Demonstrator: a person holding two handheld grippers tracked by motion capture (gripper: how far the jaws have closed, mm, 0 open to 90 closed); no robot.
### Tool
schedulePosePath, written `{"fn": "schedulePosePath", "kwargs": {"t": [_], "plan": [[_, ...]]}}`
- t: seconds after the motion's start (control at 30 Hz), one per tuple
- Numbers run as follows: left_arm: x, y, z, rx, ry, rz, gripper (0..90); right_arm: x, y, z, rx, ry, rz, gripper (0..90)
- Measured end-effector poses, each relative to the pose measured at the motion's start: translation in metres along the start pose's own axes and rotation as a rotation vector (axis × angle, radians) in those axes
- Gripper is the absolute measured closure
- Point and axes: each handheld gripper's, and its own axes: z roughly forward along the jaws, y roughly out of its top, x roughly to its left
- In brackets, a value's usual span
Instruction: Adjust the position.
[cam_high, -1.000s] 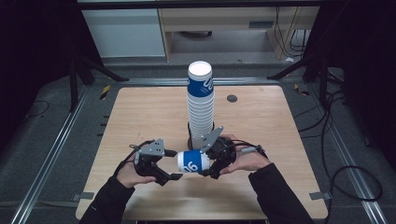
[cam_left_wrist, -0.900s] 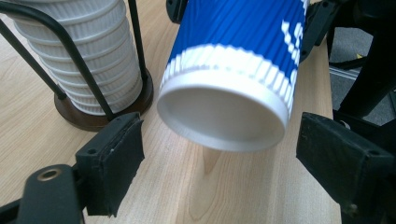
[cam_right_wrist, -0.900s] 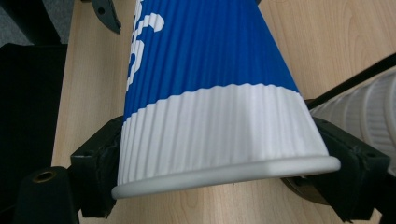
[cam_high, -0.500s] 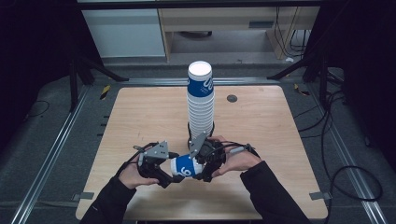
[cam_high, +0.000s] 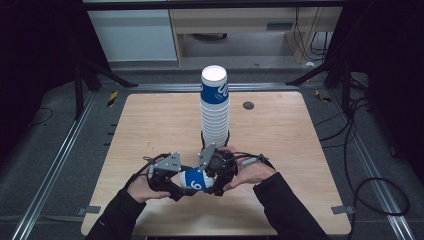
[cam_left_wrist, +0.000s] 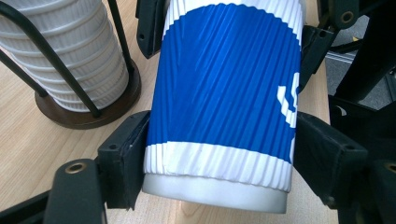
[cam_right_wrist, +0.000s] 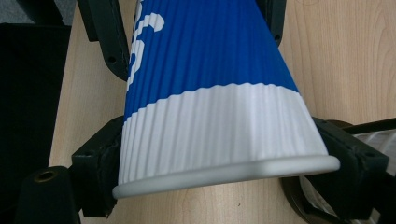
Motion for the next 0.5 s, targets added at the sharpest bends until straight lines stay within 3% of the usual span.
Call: {"fn": "schedulePosePath", "kwargs": {"t": [0.2, 0.23, 0.5], "plan": [[-0.0003, 0.0001, -0.0004, -0.007, -0.002, -0.001, 25.2, 0.0001, -0.0002, 0.0005, -0.004, -0.006, -0.007, 13.2], [0.0003, 0.0002, -0.0018, -0.013, 0.001, -0.002, 25.2, -0.0005, -0.0002, 0.0012, -0.009, 0.002, 0.011, 8.0], [0.0019, -0.0009, -0.0049, -0.016, 0.008, -0.007, 25.4, -0.0010, -0.0008, -0.0041, -0.023, -0.004, 0.032, 5.1]]}}
